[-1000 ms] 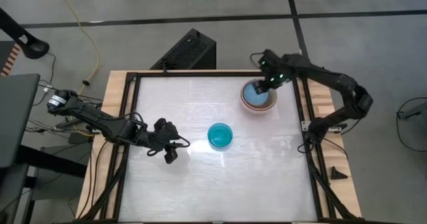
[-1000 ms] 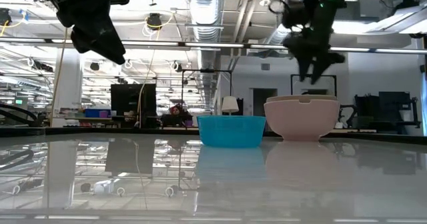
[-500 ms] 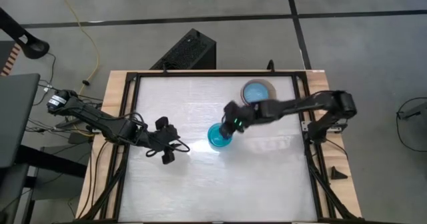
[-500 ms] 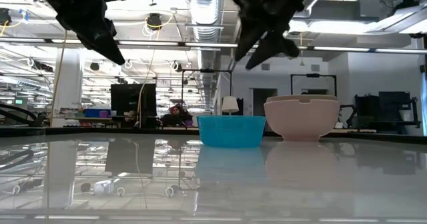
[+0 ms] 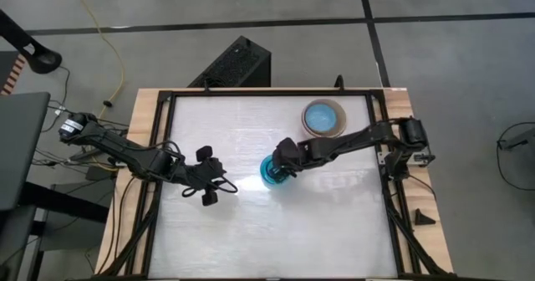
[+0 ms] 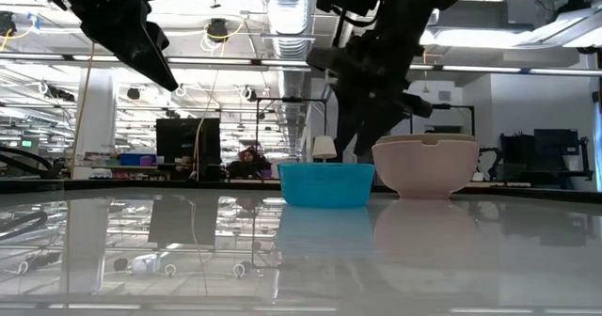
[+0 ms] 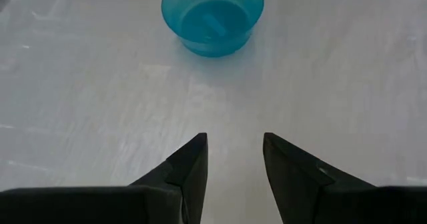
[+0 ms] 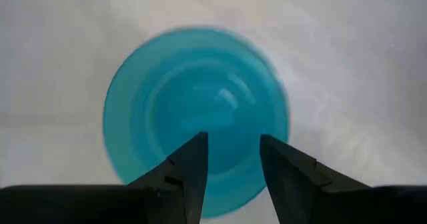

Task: Nest bowls inside each other
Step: Stack the blue bowl on top of the blue-patterned bowl

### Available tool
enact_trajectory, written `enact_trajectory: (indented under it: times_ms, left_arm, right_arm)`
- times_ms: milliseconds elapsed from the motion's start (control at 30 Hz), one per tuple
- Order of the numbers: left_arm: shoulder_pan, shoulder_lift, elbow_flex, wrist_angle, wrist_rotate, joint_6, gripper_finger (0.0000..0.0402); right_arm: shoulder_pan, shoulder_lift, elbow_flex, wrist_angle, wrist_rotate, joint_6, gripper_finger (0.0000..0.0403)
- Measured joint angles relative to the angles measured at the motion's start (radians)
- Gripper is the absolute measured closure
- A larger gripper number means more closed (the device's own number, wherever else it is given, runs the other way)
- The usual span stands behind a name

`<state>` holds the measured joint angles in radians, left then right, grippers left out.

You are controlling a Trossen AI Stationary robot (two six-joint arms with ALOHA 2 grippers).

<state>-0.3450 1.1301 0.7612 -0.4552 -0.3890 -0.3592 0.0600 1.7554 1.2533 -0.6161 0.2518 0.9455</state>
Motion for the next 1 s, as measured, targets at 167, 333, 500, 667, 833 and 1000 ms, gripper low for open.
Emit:
enact_trajectory:
  times_ms: [167,333,500,667,833,1000]
  left_arm:
    - [0.0,0.0,0.0,0.0,0.009,-0.02,0.0266]
    - [0.0,0.0,0.0,0.0,0.01,-0.044,0.0266]
    - [0.0,0.0,0.0,-0.002,0.01,-0.047,0.0266]
    - [0.0,0.0,0.0,-0.001,0.005,-0.053,0.0266]
    - [0.0,0.0,0.0,-0.003,0.0,-0.066,0.0266]
    - [0.0,0.0,0.0,-0.003,-0.001,-0.08,0.0266]
  right_arm:
    - [-0.036,0.0,0.0,-0.03,0.014,-0.005,0.0232]
    - [-0.049,0.02,0.0,-0.078,0.014,-0.009,0.0232]
    - [-0.047,0.072,0.001,-0.064,-0.017,-0.013,0.0232]
    - [-0.039,0.125,0.0,-0.026,-0.071,-0.011,0.0238]
    - [-0.032,0.127,0.0,-0.028,-0.081,-0.018,0.031]
    - [-0.04,0.038,0.0,-0.042,-0.084,-0.077,0.0379]
